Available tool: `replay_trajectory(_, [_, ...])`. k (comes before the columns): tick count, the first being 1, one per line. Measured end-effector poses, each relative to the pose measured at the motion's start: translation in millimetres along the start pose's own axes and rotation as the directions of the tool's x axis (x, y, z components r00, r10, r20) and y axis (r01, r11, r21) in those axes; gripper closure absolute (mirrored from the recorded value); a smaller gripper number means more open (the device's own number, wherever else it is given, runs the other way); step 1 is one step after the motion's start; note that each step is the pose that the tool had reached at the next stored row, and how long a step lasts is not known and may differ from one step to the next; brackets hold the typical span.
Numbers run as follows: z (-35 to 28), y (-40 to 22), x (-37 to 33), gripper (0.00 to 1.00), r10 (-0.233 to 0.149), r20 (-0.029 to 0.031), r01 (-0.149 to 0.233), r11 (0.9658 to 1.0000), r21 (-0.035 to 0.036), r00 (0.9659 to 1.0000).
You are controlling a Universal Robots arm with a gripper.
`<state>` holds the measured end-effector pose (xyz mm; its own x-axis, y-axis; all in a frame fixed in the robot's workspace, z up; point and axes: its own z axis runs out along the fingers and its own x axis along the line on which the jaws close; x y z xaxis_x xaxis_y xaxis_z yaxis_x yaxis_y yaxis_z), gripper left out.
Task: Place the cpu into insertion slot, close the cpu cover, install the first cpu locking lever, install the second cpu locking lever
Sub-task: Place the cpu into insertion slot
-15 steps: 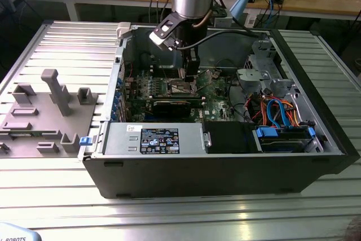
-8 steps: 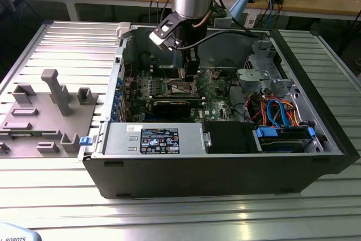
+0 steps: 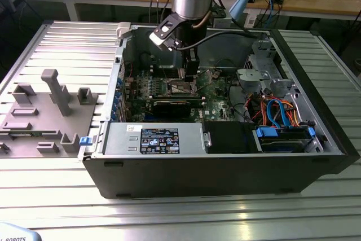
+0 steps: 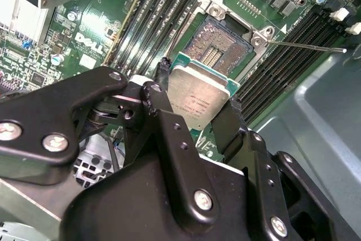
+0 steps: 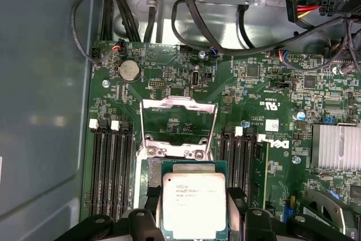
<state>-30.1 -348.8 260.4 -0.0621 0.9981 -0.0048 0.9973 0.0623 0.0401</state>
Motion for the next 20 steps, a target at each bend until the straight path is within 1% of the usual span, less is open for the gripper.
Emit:
replay_trajectory(4, [1.1, 0.0, 1.9, 0.46, 0.0, -0.0003, 0.0, 1.0, 0.0, 1.0])
replay_trajectory(6, [1.7, -0.1, 2.9, 0.46, 0.0, -0.0025, 0.0, 1.0, -0.0001, 1.0])
replay_trajectory(8, [2.3, -1.4, 3.6, 0.46, 0.0, -0.0098, 0.0, 1.0, -0.0005, 1.0])
replay_trajectory(9, [2.5, -2.2, 3.7, 0.46, 0.001, -0.0146, -0.001, 1.0, -0.0008, 0.9999])
replay_trajectory(10, [2.7, -3.0, 3.7, 0.46, 0.001, -0.0215, -0.001, 1.0, -0.0013, 0.9998])
replay_trajectory(11, [2.8, -3.5, 3.8, 0.46, 0.001, -0.0254, -0.001, 1.0, -0.0015, 0.9997])
replay_trajectory(12, [3.2, -4.2, 3.9, 0.46, 0.001, -0.0279, -0.001, 1.0, -0.0017, 0.9996])
replay_trajectory(18, [5.0, -7.1, 4.0, 0.46, 0.001, -0.0337, -0.001, 1.0, -0.002, 0.9994])
replay_trajectory(20, [5.4, -7.6, 4.0, 0.46, 0.001, -0.0347, -0.002, 1.0, -0.002, 0.9994])
